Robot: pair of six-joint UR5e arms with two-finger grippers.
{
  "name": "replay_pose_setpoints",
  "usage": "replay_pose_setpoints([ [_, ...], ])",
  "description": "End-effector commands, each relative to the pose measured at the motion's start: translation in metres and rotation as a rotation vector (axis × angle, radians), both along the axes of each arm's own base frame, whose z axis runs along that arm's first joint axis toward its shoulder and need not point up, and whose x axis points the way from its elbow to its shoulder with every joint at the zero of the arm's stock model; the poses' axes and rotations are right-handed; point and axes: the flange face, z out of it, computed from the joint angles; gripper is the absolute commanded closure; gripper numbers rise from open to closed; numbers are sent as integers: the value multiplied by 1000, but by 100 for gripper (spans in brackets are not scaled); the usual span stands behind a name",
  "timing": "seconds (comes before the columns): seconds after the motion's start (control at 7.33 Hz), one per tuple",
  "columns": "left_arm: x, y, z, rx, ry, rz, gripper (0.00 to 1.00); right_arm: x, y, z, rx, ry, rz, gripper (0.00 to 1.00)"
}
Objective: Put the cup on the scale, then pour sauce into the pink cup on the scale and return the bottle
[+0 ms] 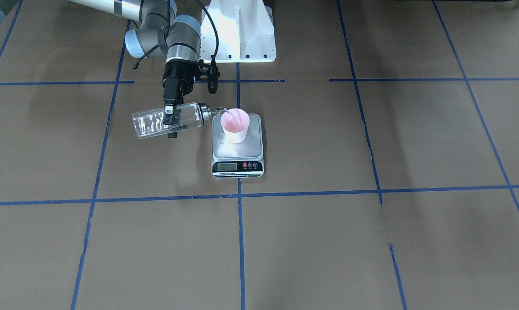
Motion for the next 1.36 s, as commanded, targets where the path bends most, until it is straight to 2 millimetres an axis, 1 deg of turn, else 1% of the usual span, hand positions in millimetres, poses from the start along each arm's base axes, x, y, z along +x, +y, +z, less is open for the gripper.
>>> replay_pose_setpoints([
  [0.0,0,0,-2,4,0,0,0,1,0,-1,1,-14,1,100],
  [0.41,0,-1,-5,10,0,0,0,3,1,-5,8,-64,1,100],
  [0.82,0,-5,-9,17,0,-1,0,3,1,-3,7,-83,-2,100],
  [1.09,0,-6,-12,21,-1,-1,0,4,1,-7,8,-143,-1,100],
  [1.23,0,-8,-14,26,-1,-1,0,4,2,-8,3,-203,-7,100],
])
